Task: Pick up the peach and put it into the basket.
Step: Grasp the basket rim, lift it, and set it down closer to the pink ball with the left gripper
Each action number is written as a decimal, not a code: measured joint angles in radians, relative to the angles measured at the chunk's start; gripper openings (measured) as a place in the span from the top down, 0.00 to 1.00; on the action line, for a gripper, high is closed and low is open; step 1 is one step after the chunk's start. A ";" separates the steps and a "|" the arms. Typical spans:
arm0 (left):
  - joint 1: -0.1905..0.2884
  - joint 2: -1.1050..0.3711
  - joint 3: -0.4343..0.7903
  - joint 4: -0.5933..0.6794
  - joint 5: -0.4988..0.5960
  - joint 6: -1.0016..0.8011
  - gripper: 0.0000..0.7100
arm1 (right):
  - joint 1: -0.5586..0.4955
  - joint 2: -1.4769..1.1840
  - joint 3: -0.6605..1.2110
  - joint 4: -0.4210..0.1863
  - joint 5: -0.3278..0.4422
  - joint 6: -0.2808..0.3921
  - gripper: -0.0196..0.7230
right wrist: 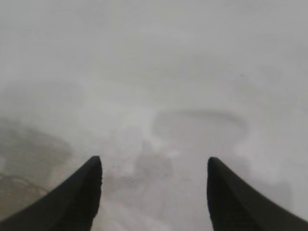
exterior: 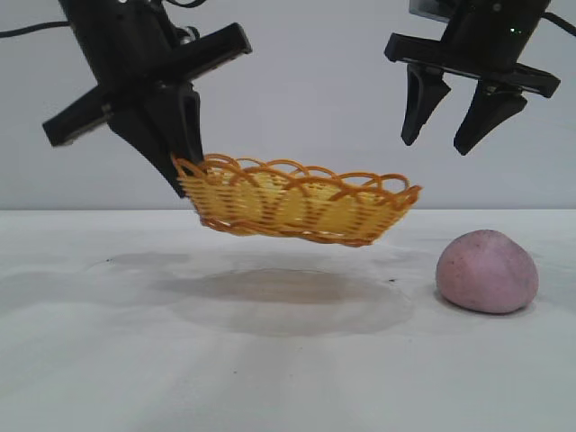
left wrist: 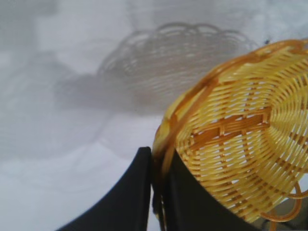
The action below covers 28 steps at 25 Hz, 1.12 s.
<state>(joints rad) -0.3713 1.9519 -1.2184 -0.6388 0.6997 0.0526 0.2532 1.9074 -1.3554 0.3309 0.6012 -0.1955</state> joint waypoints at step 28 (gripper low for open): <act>0.000 -0.090 -0.040 0.249 0.066 0.035 0.42 | 0.000 0.000 0.000 0.008 0.002 0.000 0.43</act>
<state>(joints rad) -0.3713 1.8620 -1.2582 -0.3893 0.7653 0.0877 0.2532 1.9074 -1.3554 0.3386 0.6032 -0.1955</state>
